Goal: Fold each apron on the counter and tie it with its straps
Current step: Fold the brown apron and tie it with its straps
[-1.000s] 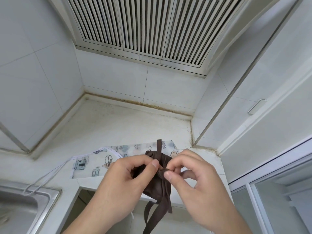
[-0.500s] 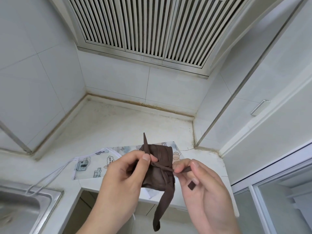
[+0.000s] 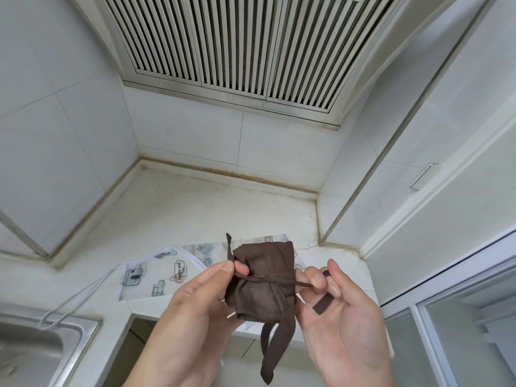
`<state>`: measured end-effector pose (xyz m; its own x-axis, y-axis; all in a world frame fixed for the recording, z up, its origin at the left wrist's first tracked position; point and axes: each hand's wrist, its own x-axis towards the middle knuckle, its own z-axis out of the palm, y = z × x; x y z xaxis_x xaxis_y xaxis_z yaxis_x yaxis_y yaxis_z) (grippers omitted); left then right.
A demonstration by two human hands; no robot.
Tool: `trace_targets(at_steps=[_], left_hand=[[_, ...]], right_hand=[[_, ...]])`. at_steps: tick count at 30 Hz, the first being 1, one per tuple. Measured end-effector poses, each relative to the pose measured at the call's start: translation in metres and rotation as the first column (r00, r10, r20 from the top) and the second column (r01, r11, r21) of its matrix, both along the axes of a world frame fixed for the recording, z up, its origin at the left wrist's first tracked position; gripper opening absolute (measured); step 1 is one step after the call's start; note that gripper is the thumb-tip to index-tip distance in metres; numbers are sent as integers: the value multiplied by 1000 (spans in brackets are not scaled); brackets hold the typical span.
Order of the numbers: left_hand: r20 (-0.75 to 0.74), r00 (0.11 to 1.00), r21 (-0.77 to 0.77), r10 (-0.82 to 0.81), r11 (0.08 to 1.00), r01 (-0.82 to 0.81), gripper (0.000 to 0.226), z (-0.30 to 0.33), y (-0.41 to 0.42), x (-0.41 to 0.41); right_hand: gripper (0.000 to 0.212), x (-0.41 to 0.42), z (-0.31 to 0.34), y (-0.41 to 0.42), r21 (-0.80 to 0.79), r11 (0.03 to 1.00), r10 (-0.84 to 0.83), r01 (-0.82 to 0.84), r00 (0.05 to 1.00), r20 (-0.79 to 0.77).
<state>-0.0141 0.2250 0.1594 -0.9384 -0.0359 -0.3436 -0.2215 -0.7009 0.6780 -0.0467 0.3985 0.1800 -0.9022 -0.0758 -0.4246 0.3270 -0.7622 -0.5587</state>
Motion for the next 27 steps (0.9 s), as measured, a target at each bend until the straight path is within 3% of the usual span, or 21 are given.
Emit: trace_targets(at_steps=[2,4,10,13,15,17,21,24,26,27], left_hand=[[8,1000,48,-16,999,15,31,0,-5,-1],[-5,1000,47,-25,999,25,18,1,-10,-2],[-84,996,-322,-25,947,-3,24,1,-9,-1],[-168,984,-264,52,960,-96,21,4,-8,-1],[-175,979,-150,101,980,-128,23,6,-8,-4],[-145,982,-43,117,991,-125,21,4,-8,-6],[-43,987,17,153,988,-153,23,-5,-9,-8],[-73,986,-6,148,989,-149,20,-8,-16,-6],[-157,982,-102,110,987,-127,27,-8,-19,-3],[-199,975,-171,99,976,-134,20,-6,-20,-2]], right_hand=[[43,0,1,2,-30,999,-42,43,999,30],[42,-1,2,4,-32,996,-76,77,996,37],[45,-3,-2,8,148,986,-55,72,992,-111],[41,-1,-2,6,181,984,15,12,989,-147],[38,0,0,3,109,994,16,-2,992,-125],[36,1,1,1,11,1000,-4,5,996,-88],[36,2,1,-3,-102,991,-88,87,996,-7],[35,0,-2,-7,-106,987,-117,118,993,10],[35,0,-3,-7,-27,996,-89,87,995,-52],[34,0,-2,-8,12,998,-64,65,994,-93]])
